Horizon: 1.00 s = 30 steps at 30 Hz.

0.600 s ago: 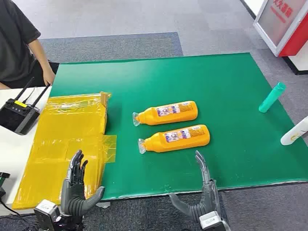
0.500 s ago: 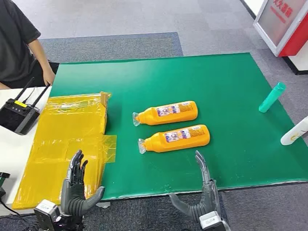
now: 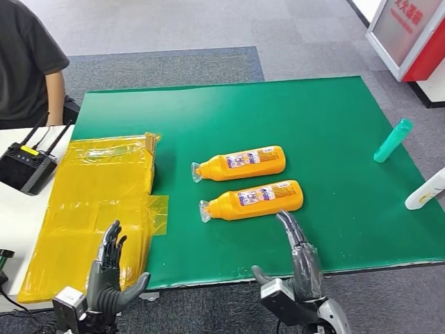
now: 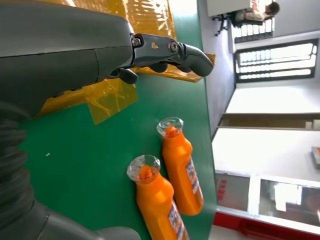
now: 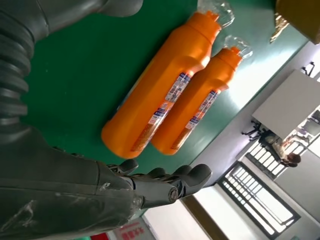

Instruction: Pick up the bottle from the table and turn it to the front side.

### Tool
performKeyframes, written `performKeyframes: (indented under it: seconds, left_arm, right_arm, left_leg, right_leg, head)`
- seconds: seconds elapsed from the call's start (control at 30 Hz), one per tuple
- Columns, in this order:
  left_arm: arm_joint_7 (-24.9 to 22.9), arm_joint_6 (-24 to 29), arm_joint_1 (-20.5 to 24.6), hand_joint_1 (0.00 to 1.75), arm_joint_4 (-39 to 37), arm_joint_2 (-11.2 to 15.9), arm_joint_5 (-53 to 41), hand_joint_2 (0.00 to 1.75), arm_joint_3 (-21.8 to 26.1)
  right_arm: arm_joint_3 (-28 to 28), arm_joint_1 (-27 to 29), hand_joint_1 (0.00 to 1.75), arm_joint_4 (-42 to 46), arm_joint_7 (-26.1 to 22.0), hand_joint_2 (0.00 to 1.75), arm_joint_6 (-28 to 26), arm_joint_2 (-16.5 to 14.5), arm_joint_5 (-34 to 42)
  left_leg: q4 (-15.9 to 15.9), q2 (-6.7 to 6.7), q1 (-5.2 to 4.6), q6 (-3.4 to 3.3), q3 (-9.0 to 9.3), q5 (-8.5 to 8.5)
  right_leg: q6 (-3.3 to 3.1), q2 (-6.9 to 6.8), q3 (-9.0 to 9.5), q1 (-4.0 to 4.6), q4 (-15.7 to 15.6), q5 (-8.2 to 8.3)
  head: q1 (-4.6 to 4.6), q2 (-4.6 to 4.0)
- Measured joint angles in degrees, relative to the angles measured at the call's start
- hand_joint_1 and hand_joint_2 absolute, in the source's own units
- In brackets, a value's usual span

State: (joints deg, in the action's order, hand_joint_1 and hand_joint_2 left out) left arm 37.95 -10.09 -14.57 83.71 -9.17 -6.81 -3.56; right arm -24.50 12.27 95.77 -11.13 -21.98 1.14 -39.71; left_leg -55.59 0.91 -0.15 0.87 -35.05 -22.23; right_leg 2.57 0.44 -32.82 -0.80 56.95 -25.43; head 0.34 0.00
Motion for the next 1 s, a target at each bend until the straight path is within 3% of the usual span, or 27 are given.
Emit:
performKeyframes:
  seconds: [0.5,0.73,1.0]
  left_arm:
    - [0.64,-3.90,3.44,0.00,-2.32,-0.40,-3.33,1.75,1.41]
    - [0.76,-4.48,3.95,0.00,-3.66,-0.46,-4.64,1.75,2.05]
    - [0.80,-4.59,4.61,0.00,-4.75,-0.52,-4.90,1.75,2.73]
  right_arm:
    - [5.34,-13.30,0.00,-2.67,11.97,1.75,15.30,4.25,-11.72]
    - [5.20,-22.07,0.00,-10.57,15.30,1.75,25.45,8.00,-9.94]
    - [3.95,-28.94,0.00,-18.90,16.15,1.75,29.77,10.04,-8.51]
  left_leg:
    - [-0.01,0.00,-0.02,0.01,0.01,0.06]
    - [-0.03,0.00,-0.04,-0.01,0.00,0.10]
    - [-0.05,0.00,-0.05,-0.02,-0.01,0.11]
  right_leg:
    - [0.07,0.00,0.02,-0.02,0.00,0.07]
    - [0.10,0.00,0.04,-0.04,0.00,0.11]
    - [0.10,0.00,0.04,-0.05,0.00,0.12]
  head:
    - [0.01,0.00]
    - [0.02,0.00]
    - [0.01,0.00]
